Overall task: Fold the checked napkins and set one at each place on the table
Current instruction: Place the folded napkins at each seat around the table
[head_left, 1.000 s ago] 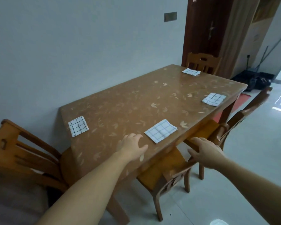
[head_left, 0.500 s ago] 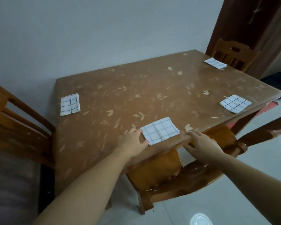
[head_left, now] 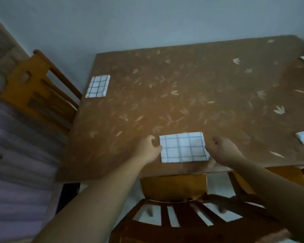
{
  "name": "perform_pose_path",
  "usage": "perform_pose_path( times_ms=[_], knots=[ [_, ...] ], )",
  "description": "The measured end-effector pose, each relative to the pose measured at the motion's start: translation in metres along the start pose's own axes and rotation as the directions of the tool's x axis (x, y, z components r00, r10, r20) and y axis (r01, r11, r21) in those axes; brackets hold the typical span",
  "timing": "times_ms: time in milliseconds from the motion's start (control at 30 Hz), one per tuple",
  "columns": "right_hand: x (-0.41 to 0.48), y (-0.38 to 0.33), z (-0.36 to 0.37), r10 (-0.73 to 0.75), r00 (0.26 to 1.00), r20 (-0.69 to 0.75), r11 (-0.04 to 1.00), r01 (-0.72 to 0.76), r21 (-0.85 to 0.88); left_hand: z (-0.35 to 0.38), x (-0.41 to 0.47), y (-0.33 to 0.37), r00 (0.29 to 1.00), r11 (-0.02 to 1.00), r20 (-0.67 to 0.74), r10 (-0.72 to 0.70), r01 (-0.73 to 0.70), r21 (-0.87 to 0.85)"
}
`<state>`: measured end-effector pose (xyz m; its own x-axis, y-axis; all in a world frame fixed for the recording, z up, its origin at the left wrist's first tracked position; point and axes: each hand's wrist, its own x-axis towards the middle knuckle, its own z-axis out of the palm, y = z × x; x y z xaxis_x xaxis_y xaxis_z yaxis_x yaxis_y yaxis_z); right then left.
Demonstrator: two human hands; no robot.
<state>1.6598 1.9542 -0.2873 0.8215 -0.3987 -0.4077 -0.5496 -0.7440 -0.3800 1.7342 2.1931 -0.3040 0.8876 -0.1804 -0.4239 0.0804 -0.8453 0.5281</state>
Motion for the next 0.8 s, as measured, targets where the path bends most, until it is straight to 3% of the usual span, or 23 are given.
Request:
perform_pose_path(
  times_ms=[100, 233, 533, 800],
  knots=[
    [0.023, 0.006, 0.005, -0.026, 1.0, 0.018, 0.996, 0.024, 0.085, 0.021, 0.007, 0.005, 0.988, 0.979, 0.026, -0.153, 0.155, -0.129],
    [0.042, 0.011, 0.012, 0.039, 0.998, 0.047, 0.987, -0.045, 0.152, 0.041, 0.011, 0.005, 0.969, 0.961, -0.003, -0.249, 0.246, -0.126],
    [0.05, 0.017, 0.018, 0.121, 0.981, 0.15, 0.949, -0.158, 0.271, 0.053, 0.013, 0.003, 0.959, 0.958, -0.079, -0.273, 0.263, -0.112],
    [0.041, -0.006, 0.045, 0.026, 0.986, 0.165, 0.954, -0.074, 0.292, 0.033, 0.002, -0.029, 0.961, 0.953, -0.083, -0.263, 0.246, -0.176]
  ],
)
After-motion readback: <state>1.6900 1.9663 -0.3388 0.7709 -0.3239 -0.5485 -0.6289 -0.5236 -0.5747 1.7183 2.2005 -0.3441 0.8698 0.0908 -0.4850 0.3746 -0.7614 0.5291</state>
